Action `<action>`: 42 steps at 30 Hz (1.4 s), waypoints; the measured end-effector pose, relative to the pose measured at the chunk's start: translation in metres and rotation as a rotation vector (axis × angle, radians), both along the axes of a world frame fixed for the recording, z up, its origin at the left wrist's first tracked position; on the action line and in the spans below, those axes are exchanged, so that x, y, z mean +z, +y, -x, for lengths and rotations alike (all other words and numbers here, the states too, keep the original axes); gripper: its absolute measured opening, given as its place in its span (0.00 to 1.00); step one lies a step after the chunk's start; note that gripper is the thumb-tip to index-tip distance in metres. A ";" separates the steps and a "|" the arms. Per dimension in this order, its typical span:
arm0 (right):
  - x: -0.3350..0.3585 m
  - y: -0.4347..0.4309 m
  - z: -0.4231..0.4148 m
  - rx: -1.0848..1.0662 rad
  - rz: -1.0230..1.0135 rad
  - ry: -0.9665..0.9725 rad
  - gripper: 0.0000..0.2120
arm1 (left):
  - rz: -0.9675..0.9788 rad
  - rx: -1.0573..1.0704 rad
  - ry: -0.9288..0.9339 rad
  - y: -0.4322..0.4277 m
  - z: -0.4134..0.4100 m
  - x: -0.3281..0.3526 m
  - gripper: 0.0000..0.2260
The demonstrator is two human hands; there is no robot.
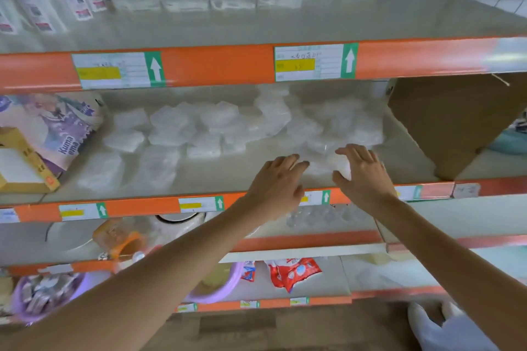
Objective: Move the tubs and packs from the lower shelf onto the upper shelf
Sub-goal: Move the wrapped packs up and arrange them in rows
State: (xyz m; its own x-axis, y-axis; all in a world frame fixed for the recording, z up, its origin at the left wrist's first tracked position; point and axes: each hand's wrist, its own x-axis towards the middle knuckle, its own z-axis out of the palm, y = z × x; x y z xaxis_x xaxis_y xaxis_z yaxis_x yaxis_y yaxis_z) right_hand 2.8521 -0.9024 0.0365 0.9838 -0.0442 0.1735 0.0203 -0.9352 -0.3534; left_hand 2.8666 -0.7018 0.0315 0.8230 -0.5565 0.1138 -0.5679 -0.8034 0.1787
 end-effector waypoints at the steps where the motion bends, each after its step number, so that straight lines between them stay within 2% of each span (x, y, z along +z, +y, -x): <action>1: -0.003 -0.007 -0.008 0.007 0.009 -0.002 0.24 | -0.001 0.006 -0.017 -0.010 -0.011 -0.006 0.24; 7: -0.027 -0.036 -0.040 0.105 0.090 0.021 0.26 | -0.081 0.016 -0.023 -0.042 -0.048 -0.036 0.24; 13: -0.040 -0.036 -0.048 0.097 0.173 -0.083 0.25 | -0.065 -0.015 -0.148 -0.032 -0.052 -0.051 0.21; 17: -0.040 -0.031 -0.056 0.118 0.179 -0.071 0.28 | 0.004 -0.035 -0.157 -0.021 -0.057 -0.048 0.15; 20: -0.036 -0.030 -0.060 0.122 0.189 -0.043 0.31 | 0.050 -0.002 -0.115 -0.017 -0.056 -0.048 0.14; 23: -0.028 -0.031 -0.060 0.123 0.205 0.032 0.38 | 0.089 0.030 -0.077 -0.012 -0.053 -0.046 0.14; 26: -0.023 -0.035 -0.058 0.163 0.253 0.113 0.44 | 0.053 0.024 -0.070 0.000 -0.052 -0.042 0.12; 32: -0.019 -0.039 -0.056 0.280 0.316 0.143 0.32 | -0.044 0.044 -0.048 0.042 -0.046 -0.034 0.16; 36: -0.015 -0.026 -0.048 0.284 0.203 0.019 0.25 | -0.050 0.060 -0.043 0.059 -0.043 -0.028 0.16; 42: -0.027 0.022 -0.045 0.384 0.263 -0.111 0.20 | -0.046 0.094 0.019 0.087 -0.037 -0.024 0.18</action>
State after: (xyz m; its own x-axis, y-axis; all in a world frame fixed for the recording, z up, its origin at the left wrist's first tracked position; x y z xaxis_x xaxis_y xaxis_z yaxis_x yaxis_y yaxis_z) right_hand 2.8975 -0.8802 0.0092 0.8952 0.3787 0.2351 0.4064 -0.9100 -0.0816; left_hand 2.9039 -0.6151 0.0072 0.8734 -0.4813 0.0743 -0.4870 -0.8604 0.1504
